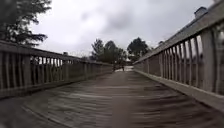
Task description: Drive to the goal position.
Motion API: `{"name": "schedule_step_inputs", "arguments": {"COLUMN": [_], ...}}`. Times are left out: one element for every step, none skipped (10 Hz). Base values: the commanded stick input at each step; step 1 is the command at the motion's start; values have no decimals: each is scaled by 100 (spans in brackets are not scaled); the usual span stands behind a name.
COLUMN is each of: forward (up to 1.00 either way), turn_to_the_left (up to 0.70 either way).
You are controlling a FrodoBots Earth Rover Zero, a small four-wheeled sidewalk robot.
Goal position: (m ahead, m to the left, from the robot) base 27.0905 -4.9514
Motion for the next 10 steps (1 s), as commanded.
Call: {"name": "schedule_step_inputs", "arguments": {"forward": [85,85,85,85,85,85,85,85,85,85], "turn_to_the_left": [0,0,0,0,0,0,0,0,0,0]}}
